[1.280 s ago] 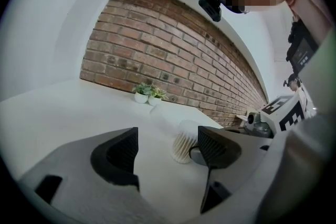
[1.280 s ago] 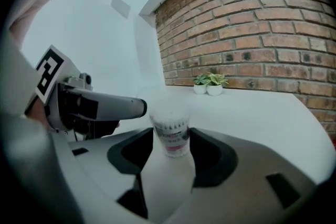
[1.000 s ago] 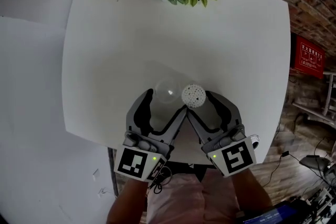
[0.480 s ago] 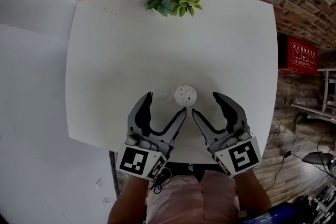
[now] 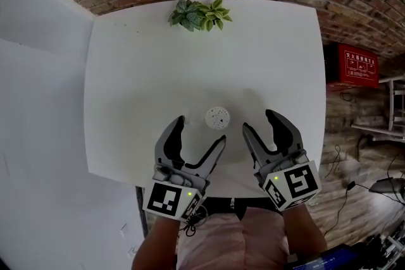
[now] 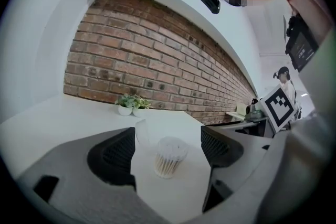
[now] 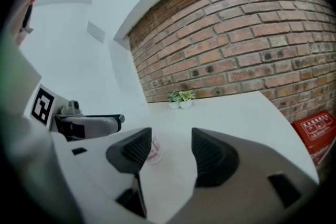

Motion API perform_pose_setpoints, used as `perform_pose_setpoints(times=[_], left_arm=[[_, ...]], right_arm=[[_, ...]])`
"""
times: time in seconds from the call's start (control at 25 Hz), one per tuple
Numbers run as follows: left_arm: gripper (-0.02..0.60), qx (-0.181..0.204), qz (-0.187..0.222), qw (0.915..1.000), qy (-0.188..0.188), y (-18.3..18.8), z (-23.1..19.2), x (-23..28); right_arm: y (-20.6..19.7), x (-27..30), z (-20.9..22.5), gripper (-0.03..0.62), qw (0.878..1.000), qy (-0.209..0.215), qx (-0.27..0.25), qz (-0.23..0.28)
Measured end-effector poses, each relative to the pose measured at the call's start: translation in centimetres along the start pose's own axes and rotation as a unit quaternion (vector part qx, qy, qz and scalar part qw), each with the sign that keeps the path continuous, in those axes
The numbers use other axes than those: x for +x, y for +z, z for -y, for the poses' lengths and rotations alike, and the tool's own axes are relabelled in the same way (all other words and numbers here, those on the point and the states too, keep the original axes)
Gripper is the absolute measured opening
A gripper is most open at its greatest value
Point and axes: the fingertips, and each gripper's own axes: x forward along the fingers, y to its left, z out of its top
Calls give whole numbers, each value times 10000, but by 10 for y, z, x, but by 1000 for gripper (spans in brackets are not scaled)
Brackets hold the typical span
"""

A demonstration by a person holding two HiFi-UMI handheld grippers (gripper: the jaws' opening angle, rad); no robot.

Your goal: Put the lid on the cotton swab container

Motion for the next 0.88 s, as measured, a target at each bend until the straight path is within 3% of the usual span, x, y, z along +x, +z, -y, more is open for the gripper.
perform_pose_setpoints(times=[0.88], left_arm=[[405, 437, -22, 9989, -191, 13, 28, 1]], right_arm=[[9, -13, 7, 229, 9998, -102, 49, 171]])
